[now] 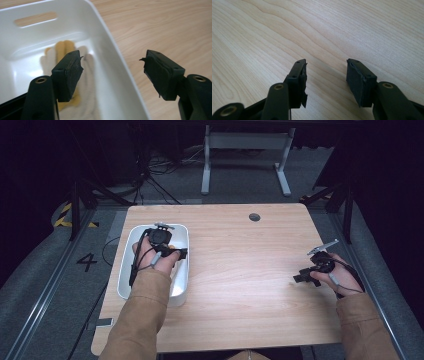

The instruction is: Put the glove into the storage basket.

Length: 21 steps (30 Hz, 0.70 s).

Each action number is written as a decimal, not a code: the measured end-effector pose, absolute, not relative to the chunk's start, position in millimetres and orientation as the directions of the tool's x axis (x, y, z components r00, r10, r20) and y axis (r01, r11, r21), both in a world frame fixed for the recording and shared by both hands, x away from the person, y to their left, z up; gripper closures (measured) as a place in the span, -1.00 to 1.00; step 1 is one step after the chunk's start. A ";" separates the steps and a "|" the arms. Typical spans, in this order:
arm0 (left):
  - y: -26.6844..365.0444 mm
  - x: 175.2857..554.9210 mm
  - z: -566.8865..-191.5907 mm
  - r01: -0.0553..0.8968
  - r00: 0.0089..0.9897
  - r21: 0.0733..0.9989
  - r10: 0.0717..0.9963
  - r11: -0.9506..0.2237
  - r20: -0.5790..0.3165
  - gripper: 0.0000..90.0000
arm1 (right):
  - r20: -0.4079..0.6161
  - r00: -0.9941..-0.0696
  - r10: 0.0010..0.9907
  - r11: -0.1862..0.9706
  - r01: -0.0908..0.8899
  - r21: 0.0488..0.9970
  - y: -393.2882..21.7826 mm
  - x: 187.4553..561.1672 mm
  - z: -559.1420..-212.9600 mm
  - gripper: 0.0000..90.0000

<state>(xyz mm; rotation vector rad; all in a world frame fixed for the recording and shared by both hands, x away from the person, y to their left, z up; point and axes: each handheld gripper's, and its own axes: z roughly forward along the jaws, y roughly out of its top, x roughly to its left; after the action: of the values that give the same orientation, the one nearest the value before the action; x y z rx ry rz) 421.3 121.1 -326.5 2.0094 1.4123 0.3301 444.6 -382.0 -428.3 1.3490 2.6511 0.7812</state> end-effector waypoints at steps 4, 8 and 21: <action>105.9 415.0 -320.4 0.725 0.460 0.641 0.870 -0.251 -0.179 -0.34 | 0.161 -0.631 0.759 0.496 0.721 0.483 -381.2 443.5 -426.7 0.14; 87.9 408.1 -318.8 0.682 0.564 0.651 0.806 -0.333 -0.180 -0.35 | 0.174 -0.655 0.736 0.506 0.702 0.501 -380.1 442.7 -427.3 0.13; 40.4 383.8 -345.3 0.518 0.769 0.729 0.617 -0.447 -0.168 -0.37 | 0.172 -0.684 0.708 0.529 0.676 0.512 -377.2 443.1 -429.9 0.13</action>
<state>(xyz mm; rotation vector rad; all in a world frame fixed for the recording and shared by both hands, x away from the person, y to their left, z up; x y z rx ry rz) 383.8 40.4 -345.3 2.1406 0.8437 0.1544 443.1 -377.2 -429.9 1.2226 2.6966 0.8648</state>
